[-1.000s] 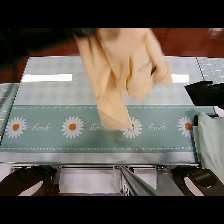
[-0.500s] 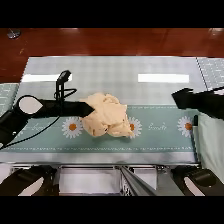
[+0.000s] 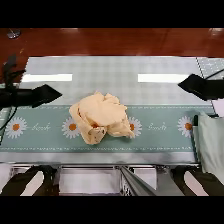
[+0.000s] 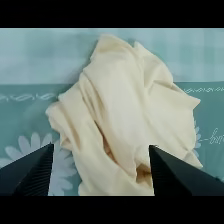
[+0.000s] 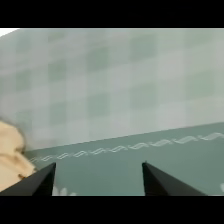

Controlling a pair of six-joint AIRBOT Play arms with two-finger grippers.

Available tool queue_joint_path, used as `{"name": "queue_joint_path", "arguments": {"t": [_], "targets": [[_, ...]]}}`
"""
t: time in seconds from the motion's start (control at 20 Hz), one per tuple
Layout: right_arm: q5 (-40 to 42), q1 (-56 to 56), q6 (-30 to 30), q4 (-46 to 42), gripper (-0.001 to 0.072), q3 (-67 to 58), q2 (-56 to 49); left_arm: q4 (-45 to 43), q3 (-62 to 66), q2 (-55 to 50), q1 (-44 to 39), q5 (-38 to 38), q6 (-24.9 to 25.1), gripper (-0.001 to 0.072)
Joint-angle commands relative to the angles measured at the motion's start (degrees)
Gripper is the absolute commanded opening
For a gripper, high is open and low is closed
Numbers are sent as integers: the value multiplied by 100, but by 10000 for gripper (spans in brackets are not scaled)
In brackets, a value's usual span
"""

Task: Fold the shirts.

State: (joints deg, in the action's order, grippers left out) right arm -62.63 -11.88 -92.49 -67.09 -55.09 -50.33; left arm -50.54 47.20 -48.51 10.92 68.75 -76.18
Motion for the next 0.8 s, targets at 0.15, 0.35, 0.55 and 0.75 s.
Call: {"name": "queue_joint_path", "arguments": {"t": [0.15,0.35,0.55,0.75], "targets": [[192,-599,640,1467,623,2520,715,2708,-3613,944,-297,260,776,699],[778,754,479,1711,622,3163,715,3803,-4347,817,-1827,-1764,1401,700],[1211,1810,-219,1532,623,3165,715,4006,-3840,503,-2815,-3276,1423,699],[1558,2559,-461,1593,622,3165,361,3987,-3161,-409,-2992,-3477,1633,699]]}}
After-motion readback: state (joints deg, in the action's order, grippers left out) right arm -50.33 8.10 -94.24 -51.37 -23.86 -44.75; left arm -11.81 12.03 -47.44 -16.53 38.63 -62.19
